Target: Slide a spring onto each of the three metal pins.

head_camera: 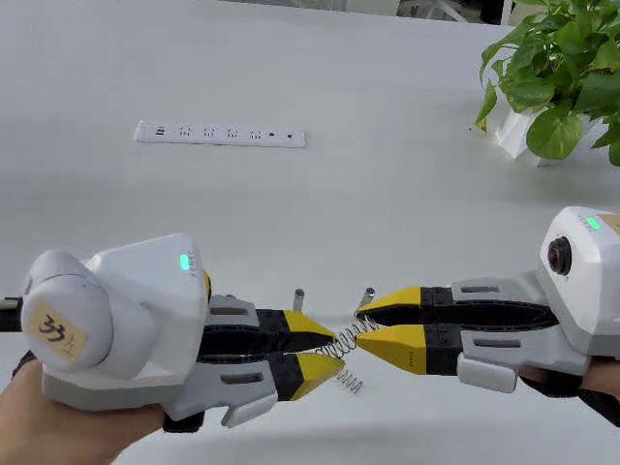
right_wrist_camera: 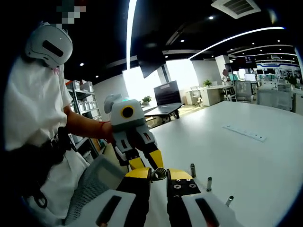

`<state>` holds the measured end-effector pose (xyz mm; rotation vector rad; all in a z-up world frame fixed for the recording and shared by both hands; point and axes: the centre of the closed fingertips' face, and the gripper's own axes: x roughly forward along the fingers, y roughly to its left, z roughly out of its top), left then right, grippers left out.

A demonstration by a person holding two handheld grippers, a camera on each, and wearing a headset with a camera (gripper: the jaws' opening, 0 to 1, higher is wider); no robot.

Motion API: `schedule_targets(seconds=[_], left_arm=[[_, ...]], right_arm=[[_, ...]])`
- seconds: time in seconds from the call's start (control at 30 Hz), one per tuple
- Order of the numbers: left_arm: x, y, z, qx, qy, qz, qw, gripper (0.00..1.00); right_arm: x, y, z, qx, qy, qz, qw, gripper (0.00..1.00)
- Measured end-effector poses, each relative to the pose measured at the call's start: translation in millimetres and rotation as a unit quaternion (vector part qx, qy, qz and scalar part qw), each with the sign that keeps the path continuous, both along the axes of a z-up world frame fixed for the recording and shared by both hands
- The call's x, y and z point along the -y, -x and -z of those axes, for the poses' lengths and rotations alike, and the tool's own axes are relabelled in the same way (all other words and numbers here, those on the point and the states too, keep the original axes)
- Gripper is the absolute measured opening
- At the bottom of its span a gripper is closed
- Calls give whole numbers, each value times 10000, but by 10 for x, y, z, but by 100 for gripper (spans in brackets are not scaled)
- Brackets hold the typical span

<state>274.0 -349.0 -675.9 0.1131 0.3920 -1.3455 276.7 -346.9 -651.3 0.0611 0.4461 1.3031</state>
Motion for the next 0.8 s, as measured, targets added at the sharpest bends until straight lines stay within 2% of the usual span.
schedule_targets(seconds=[0.4, 0.8], left_arm=[[14, 7, -7, -21, 33, 15, 10000, 6], [21, 35, -2, -57, 39, 49, 10000, 6]], right_arm=[[-1, -2, -17, -60, -21, 52, 10000, 6], [-52, 28, -55, 56, 110, -68, 9999, 5]])
